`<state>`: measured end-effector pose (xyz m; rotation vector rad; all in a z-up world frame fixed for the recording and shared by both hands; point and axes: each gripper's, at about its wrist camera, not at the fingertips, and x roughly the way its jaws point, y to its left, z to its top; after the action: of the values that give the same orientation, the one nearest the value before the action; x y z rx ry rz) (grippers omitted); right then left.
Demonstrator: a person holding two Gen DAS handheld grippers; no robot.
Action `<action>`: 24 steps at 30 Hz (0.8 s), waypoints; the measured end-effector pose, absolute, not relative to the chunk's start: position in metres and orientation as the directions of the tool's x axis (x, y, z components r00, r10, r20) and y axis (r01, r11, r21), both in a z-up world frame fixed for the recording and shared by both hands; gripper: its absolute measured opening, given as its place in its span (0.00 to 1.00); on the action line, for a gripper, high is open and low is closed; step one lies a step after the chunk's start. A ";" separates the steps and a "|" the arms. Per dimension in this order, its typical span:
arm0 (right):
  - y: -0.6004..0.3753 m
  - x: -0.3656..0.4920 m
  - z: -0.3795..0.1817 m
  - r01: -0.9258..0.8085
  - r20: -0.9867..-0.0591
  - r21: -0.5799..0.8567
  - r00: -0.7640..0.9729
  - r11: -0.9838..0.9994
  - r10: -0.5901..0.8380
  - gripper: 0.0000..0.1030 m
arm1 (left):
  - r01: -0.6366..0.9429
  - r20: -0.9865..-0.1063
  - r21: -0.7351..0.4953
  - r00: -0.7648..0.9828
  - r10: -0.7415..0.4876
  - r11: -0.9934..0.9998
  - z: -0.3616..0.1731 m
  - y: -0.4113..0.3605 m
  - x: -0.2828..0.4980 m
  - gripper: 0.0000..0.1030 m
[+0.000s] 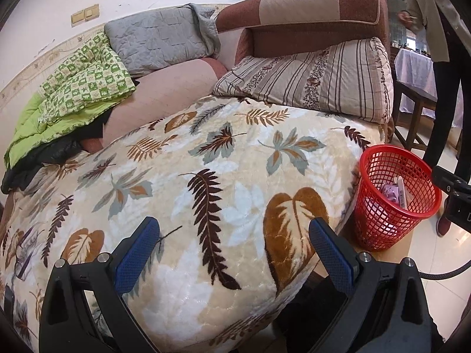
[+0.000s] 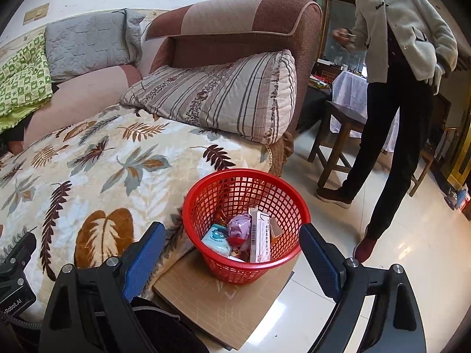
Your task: Collect trash
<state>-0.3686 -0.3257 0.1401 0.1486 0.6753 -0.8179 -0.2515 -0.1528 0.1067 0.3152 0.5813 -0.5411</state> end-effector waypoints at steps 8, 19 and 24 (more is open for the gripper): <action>-0.325 -0.368 0.139 0.715 -0.612 -0.131 0.487 0.687 -0.623 0.91 | 0.566 -0.593 0.132 0.703 -0.392 0.814 0.106 -0.153 -0.251 0.98; -0.324 -0.364 0.135 0.708 -0.616 -0.144 0.482 0.691 -0.623 0.91 | 0.565 -0.592 0.121 0.701 -0.397 0.816 0.106 -0.153 -0.250 0.98; -0.324 -0.361 0.134 0.703 -0.618 -0.150 0.482 0.695 -0.620 0.91 | 0.565 -0.595 0.109 0.696 -0.402 0.818 0.107 -0.151 -0.248 0.98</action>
<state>-0.3610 -0.3240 0.1344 0.1302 0.6978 -0.8091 -0.2483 -0.1510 0.1073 0.2951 0.5877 -0.5483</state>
